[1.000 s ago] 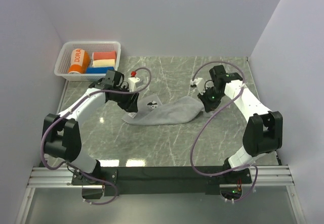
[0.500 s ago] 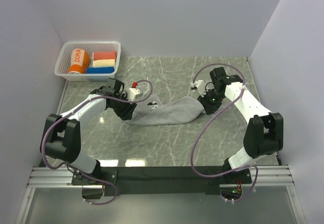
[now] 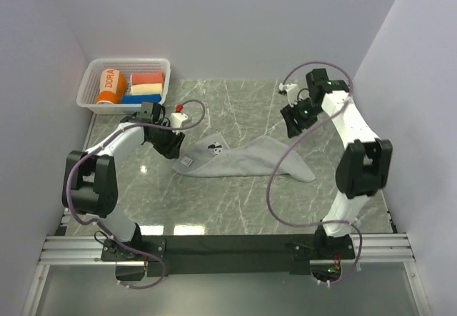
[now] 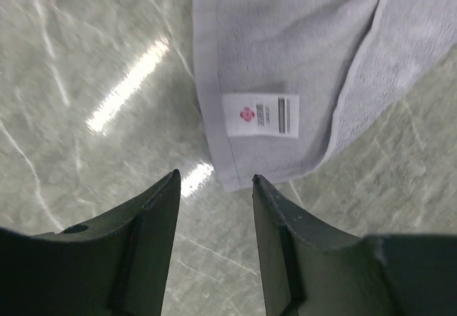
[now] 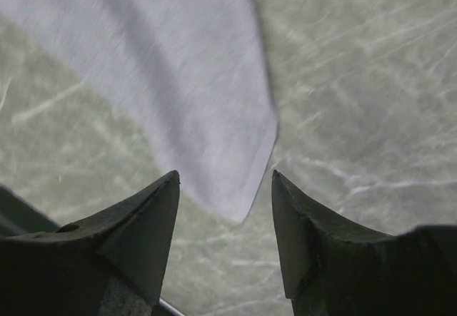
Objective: Roll the towels
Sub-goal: Move the towel to the center of the board, then flatten the towel
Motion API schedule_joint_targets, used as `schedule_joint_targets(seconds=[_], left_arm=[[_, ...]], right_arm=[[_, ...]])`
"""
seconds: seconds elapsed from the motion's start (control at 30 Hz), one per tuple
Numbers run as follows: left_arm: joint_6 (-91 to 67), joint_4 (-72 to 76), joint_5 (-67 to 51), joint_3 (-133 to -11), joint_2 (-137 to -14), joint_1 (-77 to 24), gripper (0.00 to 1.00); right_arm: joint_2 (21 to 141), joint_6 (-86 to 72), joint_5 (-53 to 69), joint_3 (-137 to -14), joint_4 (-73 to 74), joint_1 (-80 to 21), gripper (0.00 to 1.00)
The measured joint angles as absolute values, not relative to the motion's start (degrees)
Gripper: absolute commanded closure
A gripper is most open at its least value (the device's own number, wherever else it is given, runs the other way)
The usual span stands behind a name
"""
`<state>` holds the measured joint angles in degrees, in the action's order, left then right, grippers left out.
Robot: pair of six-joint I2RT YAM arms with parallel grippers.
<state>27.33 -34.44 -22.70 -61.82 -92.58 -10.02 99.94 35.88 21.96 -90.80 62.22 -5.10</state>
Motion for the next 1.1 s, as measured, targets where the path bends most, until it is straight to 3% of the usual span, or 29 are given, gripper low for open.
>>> schedule_joint_targets(seconds=[0.27,0.57,0.67,0.9,1.1], left_arm=[[26.0,-35.0,-24.8,-66.2,-94.6,-9.2,0.45],[25.7,-35.4,-25.8,-66.7,-94.6,-7.9,0.45],[25.7,-35.4,-25.8,-66.7,-94.6,-7.6,0.45],[25.8,-35.9,-25.8,-67.6,-94.6,-6.3,0.46],[25.5,-36.9,-26.1,-68.1,-94.6,-4.7,0.46]], right_arm=[[118.2,28.4,20.4,-102.1,59.3,-7.9,0.33],[125.5,25.5,19.5,-104.8,59.2,-10.6,0.39],[127.7,25.2,19.5,-106.3,59.2,-11.1,0.49],[131.6,25.6,20.1,-108.8,61.0,-11.5,1.00],[128.8,27.2,23.2,-109.4,64.9,-11.7,1.00]])
